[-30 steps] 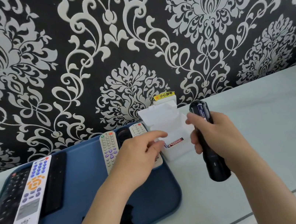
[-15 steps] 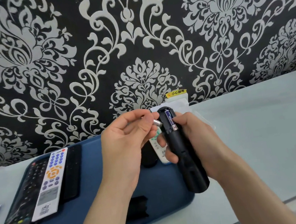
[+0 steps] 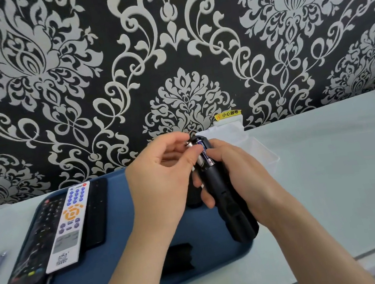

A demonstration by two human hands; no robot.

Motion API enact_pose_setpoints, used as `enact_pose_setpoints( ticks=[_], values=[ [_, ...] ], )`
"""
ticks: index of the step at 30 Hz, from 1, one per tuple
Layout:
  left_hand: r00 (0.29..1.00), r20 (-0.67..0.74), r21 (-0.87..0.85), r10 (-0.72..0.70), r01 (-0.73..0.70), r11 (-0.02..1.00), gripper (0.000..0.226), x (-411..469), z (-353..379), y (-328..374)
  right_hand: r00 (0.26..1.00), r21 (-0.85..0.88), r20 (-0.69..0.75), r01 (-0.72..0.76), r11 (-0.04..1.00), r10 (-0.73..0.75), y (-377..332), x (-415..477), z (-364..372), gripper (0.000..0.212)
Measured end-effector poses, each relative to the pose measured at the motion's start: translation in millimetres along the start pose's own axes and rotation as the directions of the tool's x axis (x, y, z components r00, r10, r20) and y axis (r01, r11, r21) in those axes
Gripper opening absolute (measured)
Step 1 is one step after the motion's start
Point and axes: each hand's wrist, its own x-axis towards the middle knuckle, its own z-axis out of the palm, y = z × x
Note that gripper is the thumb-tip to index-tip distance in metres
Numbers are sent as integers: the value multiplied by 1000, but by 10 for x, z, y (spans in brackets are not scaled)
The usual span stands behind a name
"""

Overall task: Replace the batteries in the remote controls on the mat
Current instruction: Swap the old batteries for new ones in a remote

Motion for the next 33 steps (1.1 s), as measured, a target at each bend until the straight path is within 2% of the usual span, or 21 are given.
enact_pose_setpoints(
  ticks=[5, 8, 11, 16, 20, 24, 27, 28, 30, 31, 33],
  values=[
    [961, -4, 171, 277, -272, 947, 13, -2, -7, -92, 1000, 59, 7, 23, 998, -23, -17, -31, 48, 25],
    [909, 84, 314, 408, -413, 855, 13, -41, 17, -234, 1000, 63, -21, 20, 998, -19, 5, -25, 47, 26],
    [870, 171, 427, 461, -488, 761, 21, -73, 4, -332, 999, 49, -36, 26, 998, -25, 15, -5, 52, 28],
    [939, 150, 191, 311, -336, 922, 27, -73, -120, -272, 1000, 86, 10, 27, 996, -28, -11, 5, 144, 29],
    [986, 90, 107, 140, -149, 983, 31, -50, -225, -254, 1000, 47, 17, 19, 999, -20, -28, -14, 209, 33],
    [981, 186, 27, -54, 50, 998, 25, 11, -323, -207, 1000, -31, 5, -9, 999, 9, -7, -21, 272, 26],
    [943, 298, 147, -147, 107, 983, 18, 123, -502, -151, 1000, -134, -18, -20, 991, 18, -4, -58, 310, 19],
    [926, 333, 243, -177, 98, 965, 15, 153, -573, -142, 1000, -179, -27, -16, 984, 11, 6, -60, 317, 18],
    [881, 419, 498, -218, -22, 867, 9, 160, -698, -151, 998, -261, -57, -12, 965, -3, 26, -54, 308, 18],
    [838, 476, 596, -267, -85, 798, 10, 103, -786, -162, 998, -273, -64, -23, 962, 6, 55, -57, 342, 18],
    [694, 610, 662, -382, -181, 727, 16, 1, -831, -175, 997, -283, -76, -28, 959, 7, 51, -46, 334, 18]
  ],
)
